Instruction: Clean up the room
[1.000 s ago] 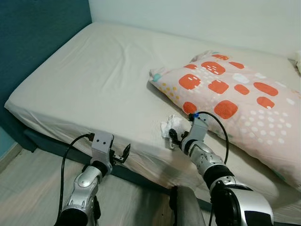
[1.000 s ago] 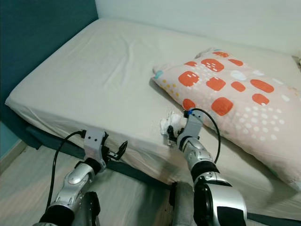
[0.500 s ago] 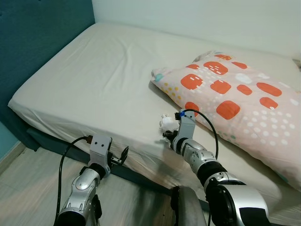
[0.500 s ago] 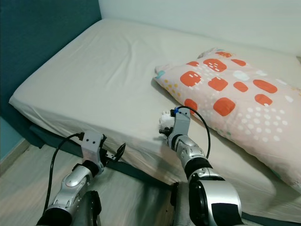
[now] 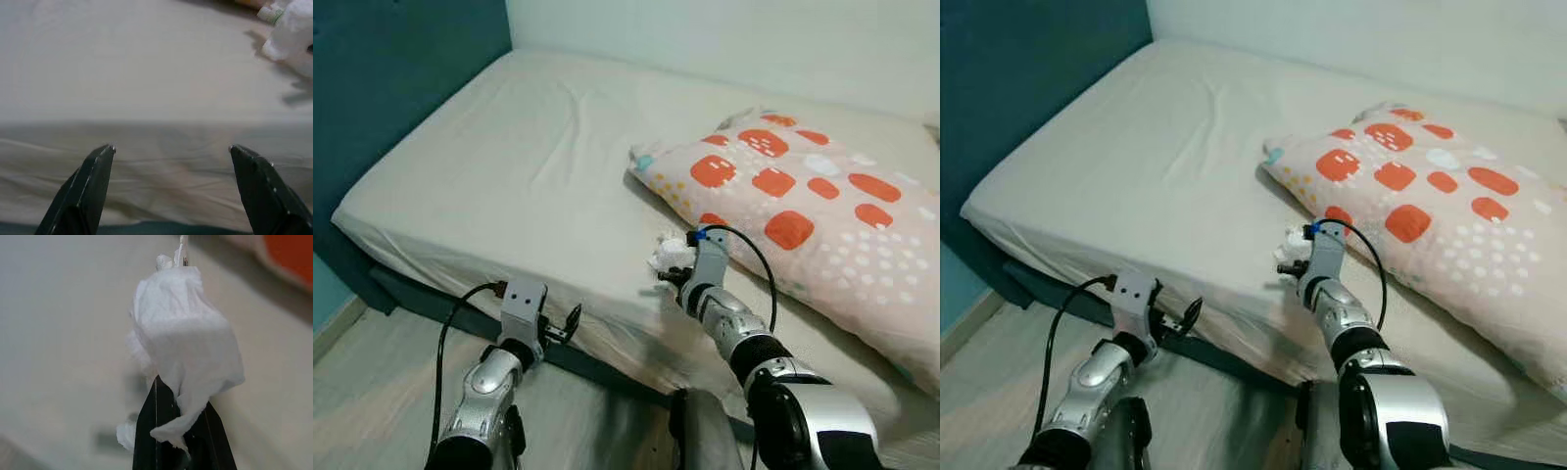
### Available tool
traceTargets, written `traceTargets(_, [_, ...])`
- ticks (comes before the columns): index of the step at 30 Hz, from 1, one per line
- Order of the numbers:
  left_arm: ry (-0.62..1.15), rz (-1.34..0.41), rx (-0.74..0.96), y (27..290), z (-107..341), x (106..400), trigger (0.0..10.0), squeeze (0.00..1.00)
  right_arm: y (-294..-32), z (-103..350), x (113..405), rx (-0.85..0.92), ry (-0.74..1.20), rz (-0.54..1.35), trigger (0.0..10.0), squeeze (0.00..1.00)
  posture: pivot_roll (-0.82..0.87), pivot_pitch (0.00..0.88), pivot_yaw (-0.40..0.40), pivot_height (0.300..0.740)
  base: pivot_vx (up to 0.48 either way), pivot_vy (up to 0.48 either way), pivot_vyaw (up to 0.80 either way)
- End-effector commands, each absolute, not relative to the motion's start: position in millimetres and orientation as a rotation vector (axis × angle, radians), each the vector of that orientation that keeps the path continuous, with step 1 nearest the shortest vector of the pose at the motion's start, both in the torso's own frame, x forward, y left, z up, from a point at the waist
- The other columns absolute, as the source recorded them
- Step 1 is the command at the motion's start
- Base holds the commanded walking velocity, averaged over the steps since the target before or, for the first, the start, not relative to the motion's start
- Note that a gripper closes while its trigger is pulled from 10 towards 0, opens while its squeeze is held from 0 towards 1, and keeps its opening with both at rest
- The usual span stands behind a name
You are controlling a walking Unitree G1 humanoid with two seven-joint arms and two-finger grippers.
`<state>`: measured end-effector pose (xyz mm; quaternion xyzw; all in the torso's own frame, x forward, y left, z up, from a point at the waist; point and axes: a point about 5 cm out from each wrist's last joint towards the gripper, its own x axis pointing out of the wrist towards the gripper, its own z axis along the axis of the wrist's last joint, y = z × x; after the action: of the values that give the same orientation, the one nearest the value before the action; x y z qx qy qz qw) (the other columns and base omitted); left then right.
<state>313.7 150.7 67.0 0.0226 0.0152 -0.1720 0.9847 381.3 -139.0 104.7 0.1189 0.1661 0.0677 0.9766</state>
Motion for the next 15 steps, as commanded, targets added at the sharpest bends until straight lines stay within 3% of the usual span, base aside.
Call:
traceTargets(1, [0.056,-0.324,0.029,154.4,61.4,312.2,10.0,0.00,-144.7,104.4,380.4,0.269,0.310,0.126,0.0,0.00,0.06,0.098,-0.072,0.506,0.000,0.000,0.00])
traceTargets(3, [0.060,-0.290,-0.019,157.1,63.8,317.4,10.0,0.00,-144.5,114.0,382.7,0.318,0.244,0.184,0.0,0.00,0.05,0.091,-0.071,0.506,0.000,0.000,0.00])
traceTargets(4, [0.081,-0.242,-0.058,162.7,62.0,319.6,10.0,0.00,-141.4,119.0,382.7,0.315,0.205,0.241,0.9,0.00,0.05,0.075,-0.068,0.506,0.000,0.000,0.00])
traceTargets(5, [0.097,-0.209,-0.083,166.6,60.4,320.7,10.0,0.00,-138.9,121.9,382.2,0.309,0.183,0.279,0.9,0.00,0.05,0.075,-0.068,0.506,0.000,0.000,0.00])
traceTargets(6, [0.122,-0.167,-0.106,172.3,56.7,320.6,10.0,0.00,-136.4,121.7,380.3,0.301,0.172,0.311,3.1,0.00,0.05,0.063,-0.068,0.506,0.000,0.000,0.00])
traceTargets(7, [0.138,-0.140,-0.120,175.8,54.2,320.3,10.0,0.00,-134.9,121.2,378.8,0.297,0.167,0.330,3.1,0.00,0.05,0.063,-0.068,0.506,0.000,0.000,0.00])
traceTargets(8, [0.166,-0.100,-0.128,181.8,50.0,319.1,10.0,0.00,-133.7,117.4,375.9,0.286,0.172,0.347,3.9,0.00,0.05,0.047,-0.068,0.506,0.000,0.000,0.00])
traceTargets(10, [0.185,-0.072,-0.133,185.9,47.1,318.2,10.0,0.00,-132.9,114.8,373.8,0.279,0.175,0.359,3.9,0.00,0.05,0.047,-0.068,0.506,0.000,0.000,0.00])
traceTargets(11, [0.214,-0.034,-0.141,191.9,42.9,316.5,10.0,0.00,-133.6,109.2,370.3,0.266,0.181,0.361,2.5,0.00,0.05,0.031,-0.067,0.506,0.000,0.000,0.00])
traceTargets(12, [0.235,0.000,-0.153,198.7,38.9,313.7,10.0,0.00,-134.5,102.3,366.6,0.266,0.197,0.357,0.4,0.00,0.06,0.020,-0.066,0.511,0.000,0.000,0.00])
traceTargets(15, [0.270,0.041,-0.168,208.0,32.1,308.8,10.0,0.00,-135.7,93.2,361.8,0.271,0.212,0.346,0.1,0.00,0.05,0.008,-0.062,0.526,0.000,0.000,0.00])
